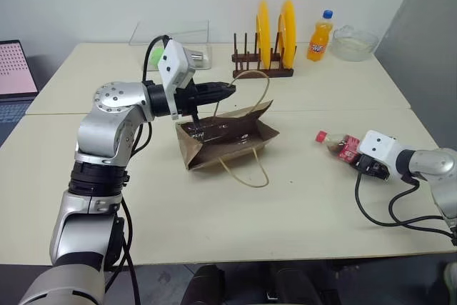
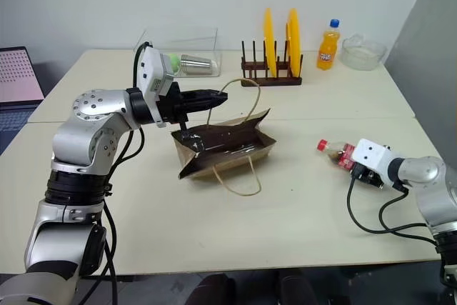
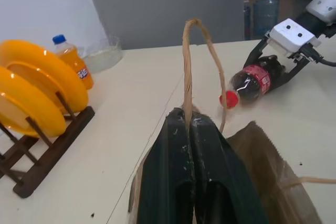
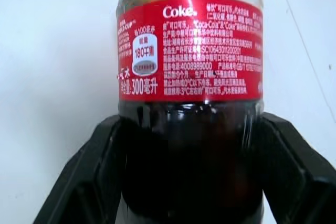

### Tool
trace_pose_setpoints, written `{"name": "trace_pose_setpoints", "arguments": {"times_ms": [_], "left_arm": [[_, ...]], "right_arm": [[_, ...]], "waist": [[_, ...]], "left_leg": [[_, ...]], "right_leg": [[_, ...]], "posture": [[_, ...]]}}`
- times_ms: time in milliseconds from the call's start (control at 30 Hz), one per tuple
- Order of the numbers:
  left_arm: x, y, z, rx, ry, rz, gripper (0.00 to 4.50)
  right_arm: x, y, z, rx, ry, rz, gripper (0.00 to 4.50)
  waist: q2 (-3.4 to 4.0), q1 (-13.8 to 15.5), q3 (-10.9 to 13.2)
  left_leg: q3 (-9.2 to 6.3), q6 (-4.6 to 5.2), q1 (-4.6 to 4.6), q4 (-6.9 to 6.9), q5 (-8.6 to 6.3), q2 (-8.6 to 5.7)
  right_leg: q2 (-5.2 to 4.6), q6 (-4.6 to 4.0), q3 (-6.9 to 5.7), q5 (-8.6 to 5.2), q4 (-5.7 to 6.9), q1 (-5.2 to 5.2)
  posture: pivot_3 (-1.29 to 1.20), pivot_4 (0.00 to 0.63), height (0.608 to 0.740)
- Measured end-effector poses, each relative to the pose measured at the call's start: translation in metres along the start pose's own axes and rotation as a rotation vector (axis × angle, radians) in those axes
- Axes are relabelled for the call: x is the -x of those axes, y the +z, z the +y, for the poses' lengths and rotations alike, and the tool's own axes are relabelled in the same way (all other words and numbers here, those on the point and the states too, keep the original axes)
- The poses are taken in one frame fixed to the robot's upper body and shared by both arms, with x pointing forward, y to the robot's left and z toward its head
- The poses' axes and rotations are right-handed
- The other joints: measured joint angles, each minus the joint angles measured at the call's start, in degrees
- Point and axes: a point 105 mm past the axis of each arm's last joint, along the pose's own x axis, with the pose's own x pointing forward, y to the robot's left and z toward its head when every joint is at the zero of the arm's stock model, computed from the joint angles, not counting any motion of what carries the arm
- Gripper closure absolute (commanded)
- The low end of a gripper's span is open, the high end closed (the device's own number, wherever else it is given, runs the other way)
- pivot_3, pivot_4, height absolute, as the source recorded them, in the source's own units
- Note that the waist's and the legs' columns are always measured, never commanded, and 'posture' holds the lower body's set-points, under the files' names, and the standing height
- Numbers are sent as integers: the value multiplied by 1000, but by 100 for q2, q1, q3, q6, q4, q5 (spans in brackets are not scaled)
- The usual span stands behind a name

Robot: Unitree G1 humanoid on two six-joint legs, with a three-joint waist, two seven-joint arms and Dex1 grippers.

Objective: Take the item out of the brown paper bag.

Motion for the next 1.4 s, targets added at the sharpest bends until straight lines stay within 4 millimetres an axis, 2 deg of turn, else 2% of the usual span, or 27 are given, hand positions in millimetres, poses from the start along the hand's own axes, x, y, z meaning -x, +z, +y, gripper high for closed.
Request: {"name": "trace_pose_setpoints", "arguments": {"times_ms": [67, 100, 233, 300, 400, 467, 533, 600, 633, 667, 800, 1067, 1200, 1400], "left_arm": [[0, 0, 0, 0, 0, 0, 4500], [1, 0, 0, 1, 1, 2, 4500], [1, -1, 1, 1, 2, 3, 4500], [1, -1, 2, 0, 6, 3, 4500], [1, -4, 6, 8, 20, 9, 4500], [0, -3, 9, 6, 27, 9, 4500], [-2, -3, 15, -6, 56, 15, 4500], [-3, -5, 21, -23, 80, 27, 4500], [-2, -7, 24, -31, 97, 37, 4500], [-1, -11, 27, -33, 109, 50, 4500], [0, -21, 35, -26, 132, 87, 3652], [5, -28, 39, -31, 144, 116, 1155], [17, -21, 57, -50, 240, 114, 1155], [65, -4, 80, -19, 420, 131, 1155]], "right_arm": [[-2, -4, 3, -14, 6, 8, 138], [-1, -4, 1, -15, -1, 8, 25], [2, -2, 6, -42, 39, -7, 25], [9, 7, 9, -58, 72, -41, 25], [27, 40, 5, -76, 97, -173, 25], [46, 81, 4, -113, 114, -351, 25], [68, 124, 12, -110, 161, -531, 25], [79, 146, 24, -113, 208, -618, 25], [81, 150, 30, -127, 226, -632, 25], [81, 152, 36, -148, 244, -635, 25], [72, 148, 51, -216, 268, -608, 0], [65, 145, 49, -268, 213, -599, 0], [62, 151, 49, -267, 214, -619, 0], [61, 150, 44, -268, 198, -631, 0]], "waist": [[0, 5, 0], [0, 9, 0], [-1, 14, 0], [3, 14, 2], [4, 3, 3], [4, 2, 3], [4, 9, 3], [3, 39, 2], [3, 59, 2], [3, 84, 2], [3, 136, 2], [3, 129, 2], [3, 126, 2], [3, 115, 2]], "left_leg": [[-3, 1, 2, 3, -1, -3], [-4, 2, 2, 4, -1, -3], [-16, 2, 4, 1, -1, -3], [-17, 1, 1, 1, -1, -3], [-19, 2, 0, 1, -1, -3], [-25, 2, 1, 1, -2, -2], [-32, 2, 1, 1, -2, -2], [-35, 3, 2, 2, -2, -4], [-34, 3, 2, 2, -2, -6], [-32, 4, 1, 2, -3, -10], [-31, 4, -3, 3, -3, -11], [-30, 4, -3, 2, -3, -10], [-29, 5, -6, 2, -3, -10], [-29, 5, -11, 0, -3, -9]], "right_leg": [[0, 3, 0, -1, -3, 8], [-1, 3, 0, -1, -3, 8], [-1, 1, -10, 0, -4, 14], [-1, -1, -10, 1, -3, 11], [0, 1, -10, 0, -3, 10], [1, 2, -14, -1, -3, 11], [1, 4, -21, -2, -3, 14], [-1, 4, -24, -2, -9, 21], [-4, 4, -23, -2, -11, 21], [-7, 4, -22, -2, -12, 21], [-8, 5, -22, -2, -13, 19], [-7, 4, -21, -2, -9, 13], [-7, 4, -21, -2, -9, 10], [-8, 4, -20, -1, -6, 1]], "posture": [[0, 150, 740], [0, 150, 740], [0, 150, 740], [0, 150, 740], [0, 150, 740], [0, 150, 740], [0, 150, 740], [0, 150, 740], [0, 150, 740], [0, 150, 740], [0, 150, 740], [0, 150, 740], [0, 150, 740], [0, 150, 740]]}}
